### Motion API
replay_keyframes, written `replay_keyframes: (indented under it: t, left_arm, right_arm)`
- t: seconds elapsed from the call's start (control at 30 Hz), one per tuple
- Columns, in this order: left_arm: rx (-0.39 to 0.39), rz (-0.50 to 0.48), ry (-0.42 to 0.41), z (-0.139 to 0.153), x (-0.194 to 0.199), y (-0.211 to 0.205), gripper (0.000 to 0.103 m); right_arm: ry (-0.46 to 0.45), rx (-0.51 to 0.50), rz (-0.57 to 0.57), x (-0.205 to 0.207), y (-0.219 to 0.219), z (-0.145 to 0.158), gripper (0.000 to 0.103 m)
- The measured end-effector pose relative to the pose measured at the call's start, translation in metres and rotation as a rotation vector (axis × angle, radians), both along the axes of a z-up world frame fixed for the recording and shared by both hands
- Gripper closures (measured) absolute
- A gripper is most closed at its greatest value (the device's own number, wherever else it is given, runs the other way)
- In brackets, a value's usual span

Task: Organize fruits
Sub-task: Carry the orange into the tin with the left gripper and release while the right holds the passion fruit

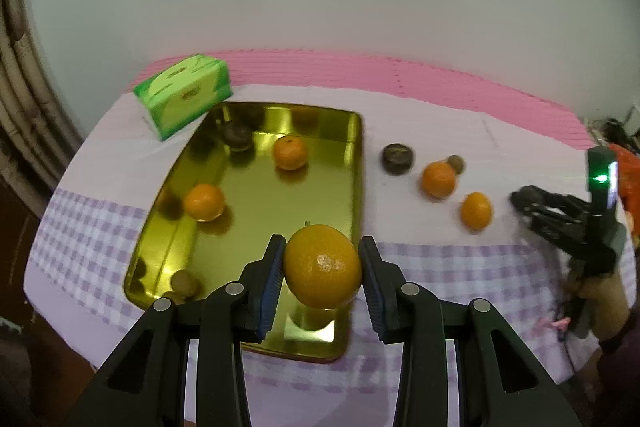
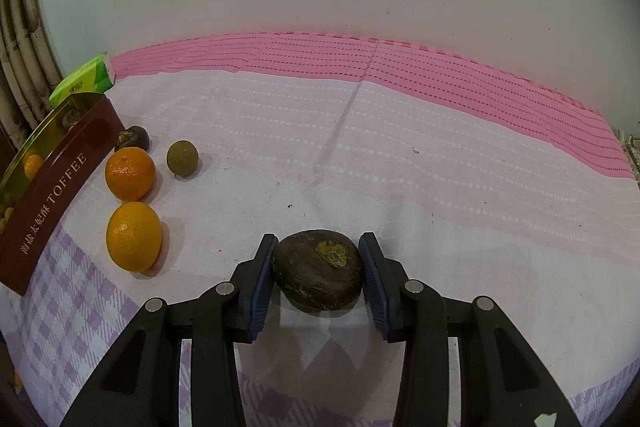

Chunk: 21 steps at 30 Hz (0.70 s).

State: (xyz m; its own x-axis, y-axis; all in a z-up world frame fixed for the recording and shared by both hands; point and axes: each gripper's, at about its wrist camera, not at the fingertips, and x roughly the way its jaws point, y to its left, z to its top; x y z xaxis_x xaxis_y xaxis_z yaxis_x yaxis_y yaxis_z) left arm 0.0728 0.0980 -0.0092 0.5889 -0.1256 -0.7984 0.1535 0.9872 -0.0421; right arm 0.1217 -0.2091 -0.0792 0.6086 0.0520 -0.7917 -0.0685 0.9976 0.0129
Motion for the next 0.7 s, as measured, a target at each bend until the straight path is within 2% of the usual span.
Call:
replay_keyframes:
  t: [0.1,0.33,0.6,0.7]
  left_arm:
    - [0.021,0.014,0.015,-0.008,0.005,0.005,0.065]
    - [0.01,0.056,0.054,-0.024,0.017,0.022,0.065]
    - [-0.07,0.144,0.119,-0.041,0.034,0.058,0.065]
    - [-0.071,0.158,0.123,-0.044,0.036,0.063,0.065]
  right_arm:
    - [0.0,0.0,0.0,0.0,0.001,0.0,0.064]
    - [0.0,0.002,0.0,0.0,0.001,0.0,0.064]
    - [-0.001,0.009,-0.001,-0.001,0.0,0.0,0.064]
    - [-0.001,0.01,0.0,-0.001,0.0,0.0,0.064]
